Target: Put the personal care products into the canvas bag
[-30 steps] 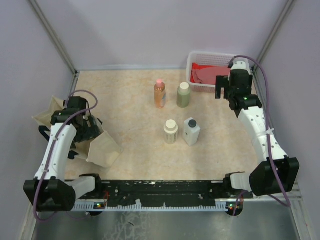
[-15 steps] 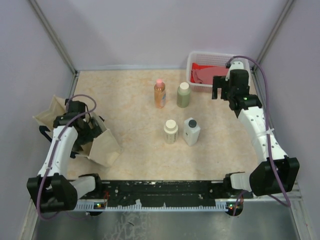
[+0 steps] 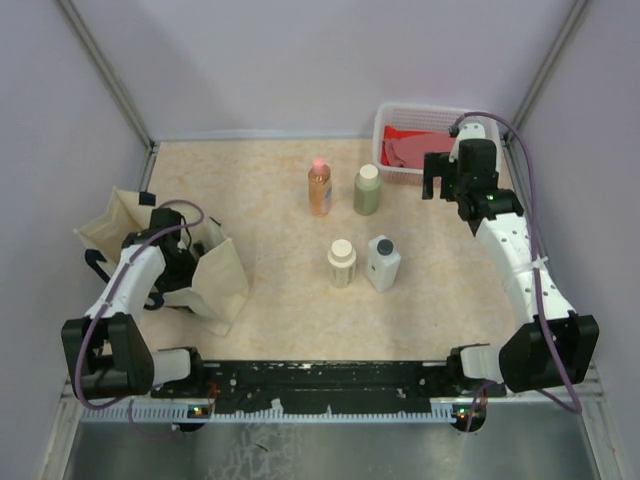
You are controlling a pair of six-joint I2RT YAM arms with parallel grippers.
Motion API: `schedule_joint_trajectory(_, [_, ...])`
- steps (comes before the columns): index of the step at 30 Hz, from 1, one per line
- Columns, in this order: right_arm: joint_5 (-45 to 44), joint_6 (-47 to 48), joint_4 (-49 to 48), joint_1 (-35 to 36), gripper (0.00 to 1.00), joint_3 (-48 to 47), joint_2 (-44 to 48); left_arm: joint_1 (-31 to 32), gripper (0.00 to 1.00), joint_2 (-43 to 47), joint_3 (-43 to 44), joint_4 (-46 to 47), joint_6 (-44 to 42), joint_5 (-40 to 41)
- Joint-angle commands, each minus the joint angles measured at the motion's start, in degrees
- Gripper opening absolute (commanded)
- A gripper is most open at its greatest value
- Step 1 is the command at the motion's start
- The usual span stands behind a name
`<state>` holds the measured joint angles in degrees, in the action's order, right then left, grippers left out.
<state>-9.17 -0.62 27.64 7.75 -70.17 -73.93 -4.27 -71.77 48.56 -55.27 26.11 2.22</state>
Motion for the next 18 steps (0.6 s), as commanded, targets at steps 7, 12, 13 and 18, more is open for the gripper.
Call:
schedule_joint_trajectory(7, [-1.1, 1.3, -0.2, 0.4, 0.99, -1.8, 2.5, 9.5, 1.0, -5.6, 5.3, 7.2, 0.0, -7.1])
schedule_joint_trajectory(12, [-1.2, 1.6, -0.4, 0.4, 0.99, -1.4, 2.8, 20.6, 1.0, -12.8, 9.5, 10.4, 4.5, -8.5])
schedule_joint_trajectory(13, [-1.3, 1.7, -0.4, 0.4, 0.99, -1.3, 2.9, 22.7, 1.0, -14.4, 10.6, 11.8, 5.2, -8.9])
schedule_joint_trajectory(18, [-1.5, 2.1, -0.2, 0.4, 0.99, -1.2, 3.3, 30.4, 1.0, -22.2, 16.9, 13.6, 6.2, -10.4])
